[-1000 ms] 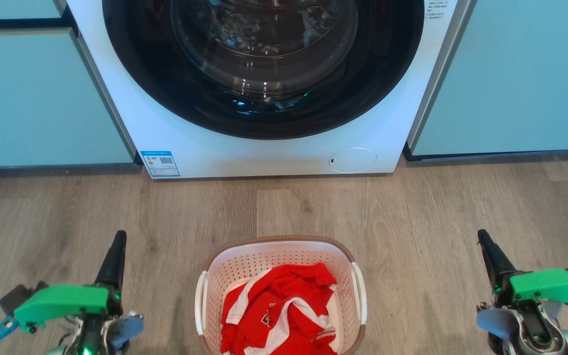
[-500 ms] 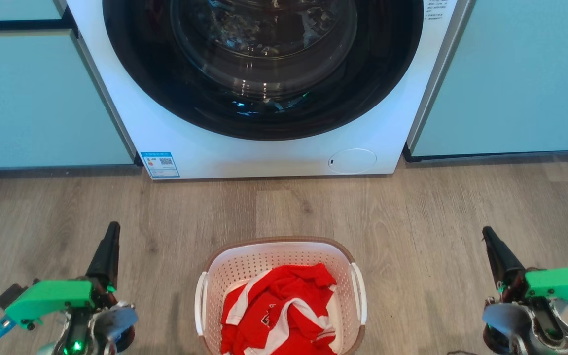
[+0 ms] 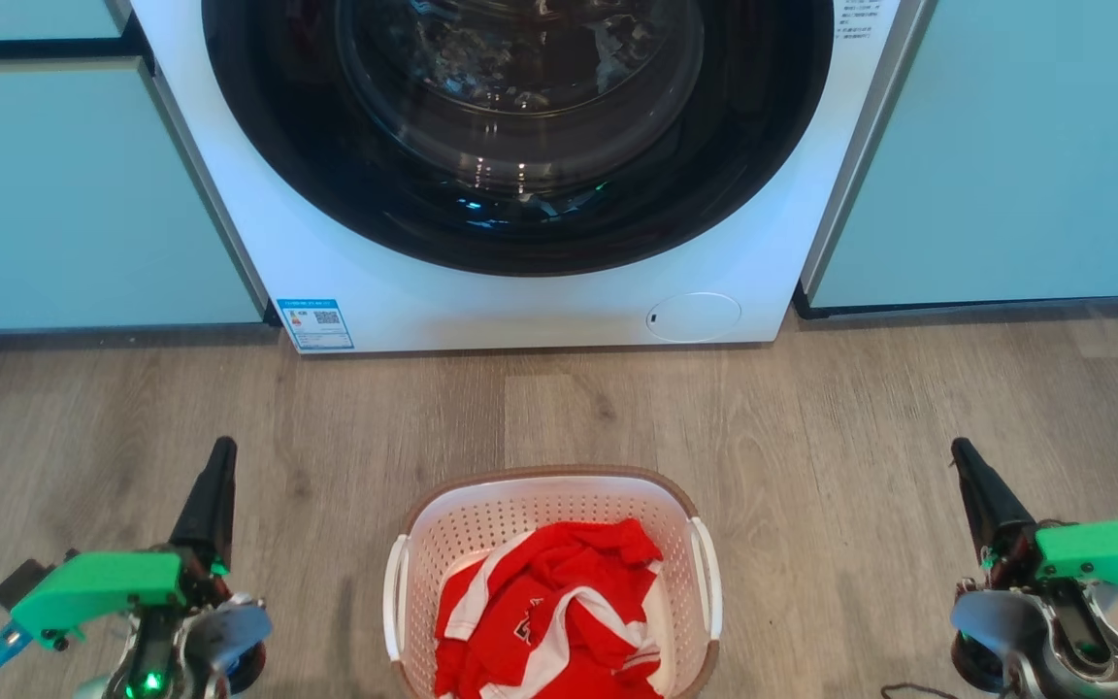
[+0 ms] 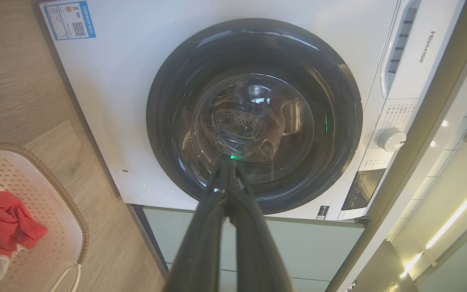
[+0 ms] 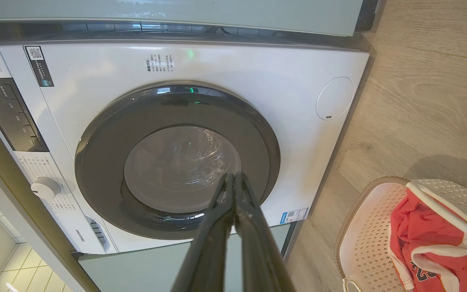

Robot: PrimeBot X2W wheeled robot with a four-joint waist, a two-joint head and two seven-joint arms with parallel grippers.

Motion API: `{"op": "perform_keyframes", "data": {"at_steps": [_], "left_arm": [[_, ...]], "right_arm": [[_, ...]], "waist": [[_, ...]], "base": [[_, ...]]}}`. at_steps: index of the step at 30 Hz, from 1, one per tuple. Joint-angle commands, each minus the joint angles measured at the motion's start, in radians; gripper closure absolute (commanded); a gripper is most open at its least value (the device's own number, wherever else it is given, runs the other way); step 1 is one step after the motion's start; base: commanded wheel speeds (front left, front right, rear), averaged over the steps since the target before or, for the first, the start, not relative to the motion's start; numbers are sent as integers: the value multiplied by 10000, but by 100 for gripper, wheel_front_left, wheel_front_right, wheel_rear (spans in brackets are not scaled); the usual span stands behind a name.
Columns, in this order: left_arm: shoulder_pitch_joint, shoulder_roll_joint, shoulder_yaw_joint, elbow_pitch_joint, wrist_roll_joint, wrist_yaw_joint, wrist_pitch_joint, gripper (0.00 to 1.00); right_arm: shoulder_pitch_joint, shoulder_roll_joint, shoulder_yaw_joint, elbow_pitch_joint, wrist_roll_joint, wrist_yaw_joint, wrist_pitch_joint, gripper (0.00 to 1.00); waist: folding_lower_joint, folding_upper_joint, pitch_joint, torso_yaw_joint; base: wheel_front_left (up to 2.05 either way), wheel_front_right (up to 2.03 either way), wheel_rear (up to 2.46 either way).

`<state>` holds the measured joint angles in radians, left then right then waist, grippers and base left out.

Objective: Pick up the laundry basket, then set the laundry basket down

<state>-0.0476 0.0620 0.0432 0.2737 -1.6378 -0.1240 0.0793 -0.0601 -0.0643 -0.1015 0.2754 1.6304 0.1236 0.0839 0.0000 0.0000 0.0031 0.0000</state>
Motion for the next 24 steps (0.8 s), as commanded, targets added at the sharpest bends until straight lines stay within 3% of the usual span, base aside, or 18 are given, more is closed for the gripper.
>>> {"op": "perform_keyframes", "data": {"at_steps": [1, 24], "left_arm": [[-576, 117, 380, -301, 22, -67, 78, 100], [-582, 61, 459, -297, 88, -67, 142, 100]], "right_arm": [[-454, -54, 146, -323, 6, 71, 78, 100], [-460, -6, 78, -318, -51, 71, 132, 100]], "waist": [[0, 0, 0, 0], [0, 0, 0, 0]], "base": [[0, 0, 0], [0, 0, 0]]}}
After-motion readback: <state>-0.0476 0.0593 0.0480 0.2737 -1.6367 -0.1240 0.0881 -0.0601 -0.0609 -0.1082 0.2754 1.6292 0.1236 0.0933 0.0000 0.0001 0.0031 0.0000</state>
